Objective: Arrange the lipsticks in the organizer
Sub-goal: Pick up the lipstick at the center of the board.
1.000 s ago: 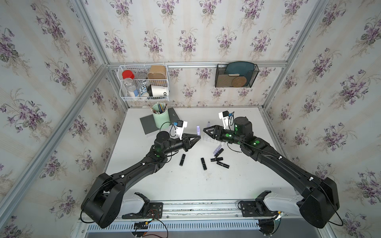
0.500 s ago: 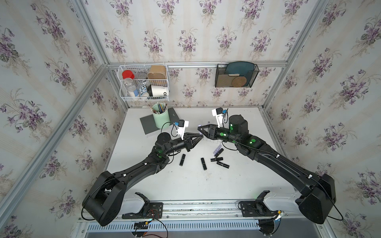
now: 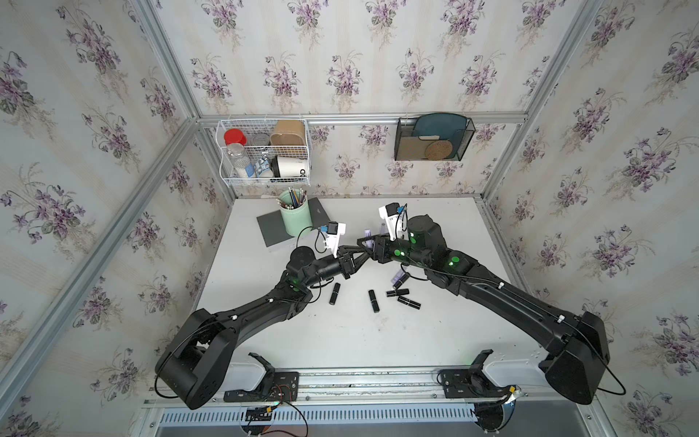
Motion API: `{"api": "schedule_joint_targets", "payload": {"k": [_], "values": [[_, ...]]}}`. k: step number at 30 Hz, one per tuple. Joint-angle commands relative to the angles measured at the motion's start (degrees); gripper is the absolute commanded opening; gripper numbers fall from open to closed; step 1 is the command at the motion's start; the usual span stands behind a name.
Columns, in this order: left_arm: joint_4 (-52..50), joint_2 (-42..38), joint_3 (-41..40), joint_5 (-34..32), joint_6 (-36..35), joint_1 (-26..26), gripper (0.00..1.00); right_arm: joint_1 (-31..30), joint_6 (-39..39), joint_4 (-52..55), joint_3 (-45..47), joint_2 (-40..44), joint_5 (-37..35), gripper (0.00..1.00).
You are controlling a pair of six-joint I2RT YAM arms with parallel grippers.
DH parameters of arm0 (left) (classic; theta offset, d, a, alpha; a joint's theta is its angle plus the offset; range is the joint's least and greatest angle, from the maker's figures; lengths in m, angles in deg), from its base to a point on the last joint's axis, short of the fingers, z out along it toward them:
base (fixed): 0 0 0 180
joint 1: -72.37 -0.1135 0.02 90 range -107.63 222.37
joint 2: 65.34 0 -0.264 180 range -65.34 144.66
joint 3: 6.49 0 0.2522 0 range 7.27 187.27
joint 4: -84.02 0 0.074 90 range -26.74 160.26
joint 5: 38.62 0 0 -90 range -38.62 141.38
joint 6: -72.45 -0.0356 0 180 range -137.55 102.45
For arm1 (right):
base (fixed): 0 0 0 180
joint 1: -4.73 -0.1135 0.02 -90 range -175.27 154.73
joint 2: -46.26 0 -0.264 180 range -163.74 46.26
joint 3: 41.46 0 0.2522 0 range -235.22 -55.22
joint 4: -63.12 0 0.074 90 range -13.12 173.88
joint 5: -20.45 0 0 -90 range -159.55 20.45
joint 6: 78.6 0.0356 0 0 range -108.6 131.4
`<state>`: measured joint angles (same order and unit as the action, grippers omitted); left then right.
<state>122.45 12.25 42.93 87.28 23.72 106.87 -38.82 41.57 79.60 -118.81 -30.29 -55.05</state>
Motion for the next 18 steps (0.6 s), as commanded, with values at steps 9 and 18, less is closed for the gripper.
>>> {"api": "schedule_joint_targets", "payload": {"k": [9, 18], "values": [[1.49, -1.90, -1.23, -4.36, 4.04, -0.53, 0.47, -0.26, 0.14, -3.85, 1.19, -0.86, -0.16, 0.14], [-41.14, -14.49, 5.86, 8.91, 3.95, -16.24, 0.62, -4.12, -19.92, -2.36, 4.66, 1.09, -12.35, 0.13]]}}
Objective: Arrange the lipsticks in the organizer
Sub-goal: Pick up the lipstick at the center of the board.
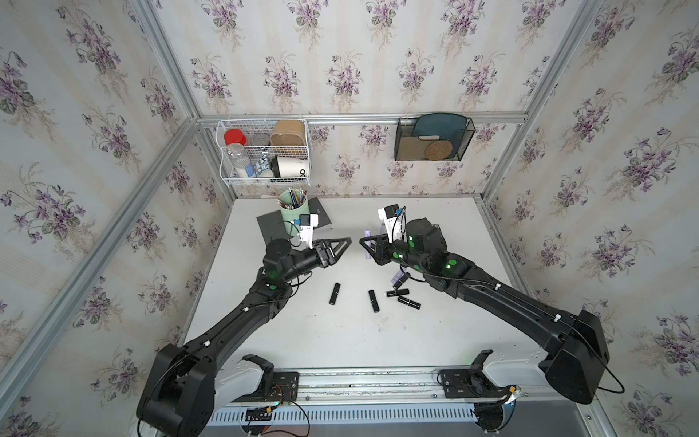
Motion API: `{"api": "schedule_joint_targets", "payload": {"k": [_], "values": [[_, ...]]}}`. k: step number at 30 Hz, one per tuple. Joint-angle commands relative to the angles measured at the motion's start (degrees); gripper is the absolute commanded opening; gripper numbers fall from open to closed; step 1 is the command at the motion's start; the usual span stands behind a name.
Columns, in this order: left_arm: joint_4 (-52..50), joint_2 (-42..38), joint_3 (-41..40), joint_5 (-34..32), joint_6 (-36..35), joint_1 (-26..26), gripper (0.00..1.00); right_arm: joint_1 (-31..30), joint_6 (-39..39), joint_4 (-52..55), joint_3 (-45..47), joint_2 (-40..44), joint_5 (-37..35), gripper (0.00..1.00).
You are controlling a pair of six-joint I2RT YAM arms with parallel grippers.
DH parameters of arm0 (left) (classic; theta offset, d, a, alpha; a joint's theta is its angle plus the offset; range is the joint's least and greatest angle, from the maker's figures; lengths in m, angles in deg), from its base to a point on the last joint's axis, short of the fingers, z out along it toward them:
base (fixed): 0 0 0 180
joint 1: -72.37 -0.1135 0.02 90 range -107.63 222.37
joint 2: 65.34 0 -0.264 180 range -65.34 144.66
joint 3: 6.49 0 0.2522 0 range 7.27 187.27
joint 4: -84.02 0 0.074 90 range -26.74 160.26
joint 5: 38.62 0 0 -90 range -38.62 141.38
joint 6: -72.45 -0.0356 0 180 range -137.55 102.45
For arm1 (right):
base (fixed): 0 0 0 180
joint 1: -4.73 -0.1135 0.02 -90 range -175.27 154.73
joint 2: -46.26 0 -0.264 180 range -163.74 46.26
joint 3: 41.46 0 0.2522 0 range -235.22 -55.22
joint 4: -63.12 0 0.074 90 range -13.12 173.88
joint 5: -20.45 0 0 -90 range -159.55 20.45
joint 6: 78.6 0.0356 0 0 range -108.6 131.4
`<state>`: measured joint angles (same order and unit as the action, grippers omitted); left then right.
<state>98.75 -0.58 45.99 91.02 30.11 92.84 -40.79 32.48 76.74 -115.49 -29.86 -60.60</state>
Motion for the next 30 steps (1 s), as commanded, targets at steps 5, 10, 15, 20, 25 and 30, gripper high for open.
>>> {"api": "schedule_joint_targets", "payload": {"k": [5, 10, 15, 20, 25, 30], "values": [[-37.26, 1.60, 15.10, 10.73, -10.44, -2.45, 0.62, -12.28, -31.96, -3.81, 7.12, -0.09, -21.62, 0.11], [-53.59, 1.78, 18.53, 11.76, -20.43, -2.15, 0.67, -15.54, -39.32, -6.13, 7.51, -1.98, -24.63, 0.09], [-58.33, 2.60, 16.73, 9.85, -23.72, -0.03, 0.68, -16.44, -41.23, -6.64, 7.21, -3.18, -25.08, 0.09], [-57.09, 4.99, 16.76, 9.66, -23.47, 2.31, 0.66, -16.90, -41.47, -6.00, 6.43, -4.23, -25.28, 0.08], [-56.29, 6.81, 17.49, 9.78, -23.44, 2.98, 0.64, -17.51, -41.81, -5.18, 5.88, -4.86, -25.43, 0.08], [-56.64, 7.92, 19.04, 8.70, -24.24, 2.91, 0.58, -18.49, -42.60, -5.00, 6.00, -5.28, -25.89, 0.08]]}}
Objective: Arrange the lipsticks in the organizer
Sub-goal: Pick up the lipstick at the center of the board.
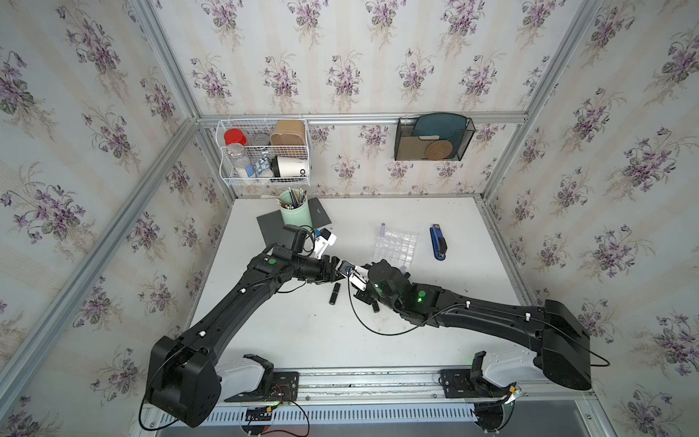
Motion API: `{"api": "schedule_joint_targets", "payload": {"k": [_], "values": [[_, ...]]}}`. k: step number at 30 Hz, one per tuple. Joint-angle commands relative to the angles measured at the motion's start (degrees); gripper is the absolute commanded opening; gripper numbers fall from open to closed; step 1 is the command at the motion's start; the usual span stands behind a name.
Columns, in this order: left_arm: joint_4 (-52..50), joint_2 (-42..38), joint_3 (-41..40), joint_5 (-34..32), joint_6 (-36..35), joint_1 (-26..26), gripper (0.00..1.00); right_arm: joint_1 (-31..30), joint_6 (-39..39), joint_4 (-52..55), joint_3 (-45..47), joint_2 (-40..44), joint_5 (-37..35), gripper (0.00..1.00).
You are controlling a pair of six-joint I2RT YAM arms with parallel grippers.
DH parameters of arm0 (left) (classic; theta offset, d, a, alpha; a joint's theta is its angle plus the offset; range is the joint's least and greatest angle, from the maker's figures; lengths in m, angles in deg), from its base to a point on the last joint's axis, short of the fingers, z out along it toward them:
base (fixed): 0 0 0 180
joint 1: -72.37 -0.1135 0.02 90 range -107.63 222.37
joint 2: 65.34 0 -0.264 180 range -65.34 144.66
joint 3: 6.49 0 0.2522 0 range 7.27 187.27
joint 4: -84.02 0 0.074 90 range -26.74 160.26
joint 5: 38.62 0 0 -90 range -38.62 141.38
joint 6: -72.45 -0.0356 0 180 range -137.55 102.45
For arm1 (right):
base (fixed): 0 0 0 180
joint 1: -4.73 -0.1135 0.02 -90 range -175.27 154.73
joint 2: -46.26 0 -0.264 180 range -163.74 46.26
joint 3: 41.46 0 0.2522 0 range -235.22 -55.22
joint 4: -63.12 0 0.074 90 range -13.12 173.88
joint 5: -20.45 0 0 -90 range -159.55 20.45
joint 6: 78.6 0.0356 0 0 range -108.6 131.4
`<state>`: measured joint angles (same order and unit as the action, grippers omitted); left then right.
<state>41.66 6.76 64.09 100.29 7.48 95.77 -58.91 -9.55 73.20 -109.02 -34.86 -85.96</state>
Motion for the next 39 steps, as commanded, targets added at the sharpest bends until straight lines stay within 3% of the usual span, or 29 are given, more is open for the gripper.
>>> {"api": "schedule_joint_targets", "payload": {"k": [1, 8, 18, 23, 25, 29, 34, 37, 39], "values": [[0.50, 1.10, 1.61, -0.46, -1.53, -0.02, 0.56, -0.44, -0.69, -1.31, -0.58, -0.44, -0.55, 0.08], [-1.24, 2.65, 2.58, 2.21, -3.15, 0.16, 0.28, -0.73, -1.11, -0.55, -0.98, -1.35, -1.24, 0.08], [-7.58, 2.44, 3.41, 1.02, -8.39, -0.01, 0.24, -0.79, 0.36, -0.58, -2.95, -4.01, -1.86, 0.11], [-4.99, 3.05, 3.31, 0.90, -7.05, -0.30, 0.06, -0.78, 2.04, -0.62, -3.91, -4.66, -2.49, 0.20], [-3.97, 3.65, 3.82, 1.05, -6.33, -1.27, 0.03, -0.75, 4.53, -0.54, -4.66, -5.05, -4.79, 0.32], [2.47, 5.69, 4.26, 5.13, 0.23, -6.40, 0.00, 0.21, 11.46, 1.79, -5.82, -3.23, -4.62, 0.53], [18.98, 8.48, 1.50, 9.92, 11.30, -10.93, 0.00, 6.61, 26.26, 5.23, -2.98, 4.58, 7.14, 0.63], [28.77, 10.75, -0.39, 11.99, 17.18, -11.05, 0.00, 13.90, 40.45, 4.04, 0.31, 9.83, 15.07, 0.66], [38.00, 11.25, -2.53, 13.46, 22.54, -10.92, 0.00, 20.96, 54.20, 1.97, 2.96, 11.27, 25.34, 0.65]]}}
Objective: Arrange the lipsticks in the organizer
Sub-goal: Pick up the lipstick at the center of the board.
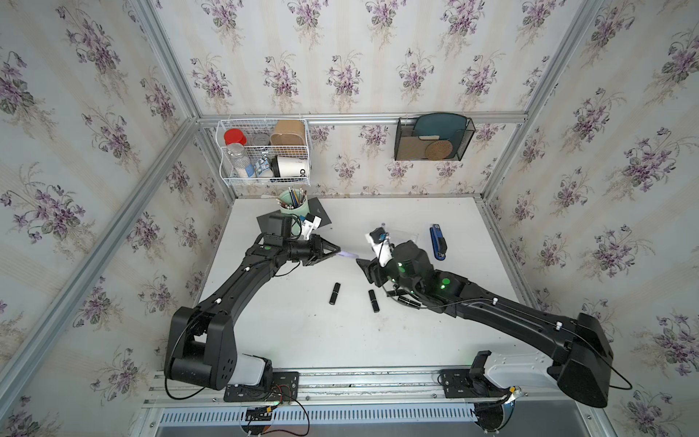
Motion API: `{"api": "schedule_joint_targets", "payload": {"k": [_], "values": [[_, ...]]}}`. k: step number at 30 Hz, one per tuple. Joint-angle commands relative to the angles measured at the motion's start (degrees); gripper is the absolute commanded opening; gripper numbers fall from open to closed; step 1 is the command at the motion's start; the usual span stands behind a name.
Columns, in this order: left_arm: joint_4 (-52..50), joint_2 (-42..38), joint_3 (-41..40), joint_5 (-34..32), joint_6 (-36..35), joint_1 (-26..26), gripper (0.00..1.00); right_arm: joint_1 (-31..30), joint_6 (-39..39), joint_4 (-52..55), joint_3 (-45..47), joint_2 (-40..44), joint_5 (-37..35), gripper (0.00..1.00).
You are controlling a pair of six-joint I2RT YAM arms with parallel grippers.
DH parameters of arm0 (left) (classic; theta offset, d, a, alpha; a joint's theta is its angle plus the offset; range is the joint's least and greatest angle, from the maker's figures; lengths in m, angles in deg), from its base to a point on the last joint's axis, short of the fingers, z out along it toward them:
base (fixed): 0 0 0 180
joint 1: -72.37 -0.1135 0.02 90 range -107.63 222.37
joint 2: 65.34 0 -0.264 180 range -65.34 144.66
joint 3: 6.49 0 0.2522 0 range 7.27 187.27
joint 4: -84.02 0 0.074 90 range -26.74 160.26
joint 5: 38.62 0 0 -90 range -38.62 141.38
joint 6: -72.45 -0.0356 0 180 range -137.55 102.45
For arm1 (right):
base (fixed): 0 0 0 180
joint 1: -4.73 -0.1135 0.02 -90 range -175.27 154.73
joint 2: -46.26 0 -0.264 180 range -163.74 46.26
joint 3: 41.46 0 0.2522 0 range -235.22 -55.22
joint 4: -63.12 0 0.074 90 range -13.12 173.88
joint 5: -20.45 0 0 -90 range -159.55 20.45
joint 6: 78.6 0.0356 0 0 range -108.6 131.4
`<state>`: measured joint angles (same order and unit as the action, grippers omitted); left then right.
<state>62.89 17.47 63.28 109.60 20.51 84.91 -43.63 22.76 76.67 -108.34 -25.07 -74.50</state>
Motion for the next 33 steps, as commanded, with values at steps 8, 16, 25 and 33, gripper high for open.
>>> {"api": "schedule_joint_targets", "payload": {"k": [8, 16, 25, 33], "values": [[34.28, 1.84, -5.45, 2.99, 17.44, 4.21, 0.00, 12.74, 61.82, -29.94, 14.51, 0.77, 24.12, 0.63], [44.46, 3.90, -7.93, 0.02, 22.14, 7.85, 0.00, 12.76, 69.22, -36.12, 15.73, -3.58, 21.97, 0.59], [51.75, 4.02, -11.05, -4.69, 24.15, 10.37, 0.00, 12.74, 76.33, -38.28, 15.99, -6.35, 20.28, 0.41], [54.71, 4.59, -13.05, -8.93, 24.20, 12.10, 0.00, 12.51, 80.22, -36.28, 16.30, -5.91, 16.91, 0.25]]}}
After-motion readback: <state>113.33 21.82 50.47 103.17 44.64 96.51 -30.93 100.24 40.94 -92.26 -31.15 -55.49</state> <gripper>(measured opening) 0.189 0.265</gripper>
